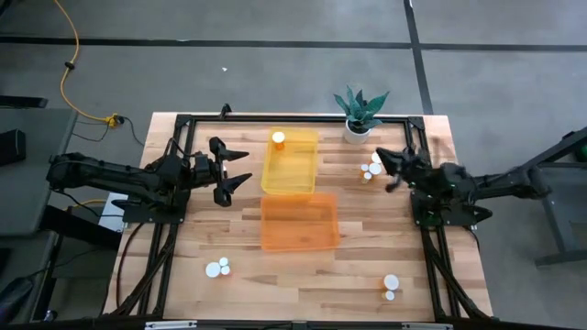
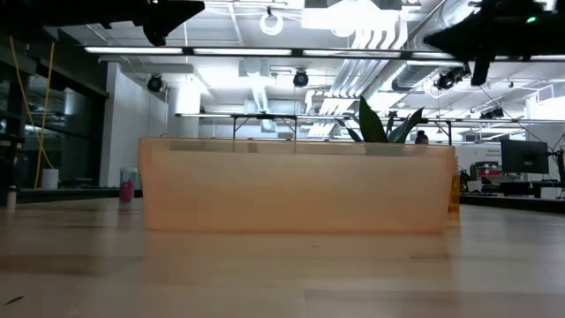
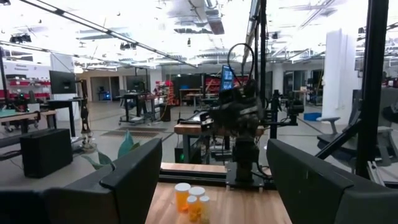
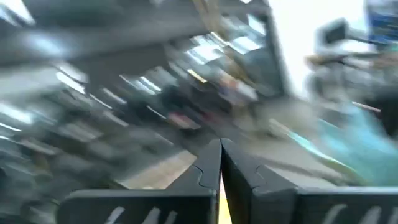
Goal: Pick and place medicine bottles into bin by pill shape (circle, oval)
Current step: Put the orange capsule bottle into the yellow bin
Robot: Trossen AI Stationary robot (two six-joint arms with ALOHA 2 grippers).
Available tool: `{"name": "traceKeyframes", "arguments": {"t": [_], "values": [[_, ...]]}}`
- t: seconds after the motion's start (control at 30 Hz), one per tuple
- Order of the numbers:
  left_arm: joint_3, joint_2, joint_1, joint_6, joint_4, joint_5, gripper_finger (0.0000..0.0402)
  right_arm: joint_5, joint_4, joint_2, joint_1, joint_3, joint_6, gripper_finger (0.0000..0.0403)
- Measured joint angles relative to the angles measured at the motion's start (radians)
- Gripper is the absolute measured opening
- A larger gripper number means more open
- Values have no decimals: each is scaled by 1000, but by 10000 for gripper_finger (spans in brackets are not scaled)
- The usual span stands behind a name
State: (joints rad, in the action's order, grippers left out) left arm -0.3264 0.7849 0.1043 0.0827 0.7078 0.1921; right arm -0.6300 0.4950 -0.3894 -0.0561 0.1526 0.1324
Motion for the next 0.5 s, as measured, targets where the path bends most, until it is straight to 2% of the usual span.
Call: {"name": "traceKeyframes", "arguments": {"t": [0.1,0.23,0.37,0.5], "values": [[0,0,0,0,0,0,280,-154,-270,-101,24,107,78,39],[0,0,0,0,-1,1,280,-237,-651,-210,108,245,309,121],[0,0,-1,0,-5,1,280,-236,-920,-315,212,312,548,212],[0,0,-1,0,-7,1,280,-150,-963,-412,311,318,650,280]]}}
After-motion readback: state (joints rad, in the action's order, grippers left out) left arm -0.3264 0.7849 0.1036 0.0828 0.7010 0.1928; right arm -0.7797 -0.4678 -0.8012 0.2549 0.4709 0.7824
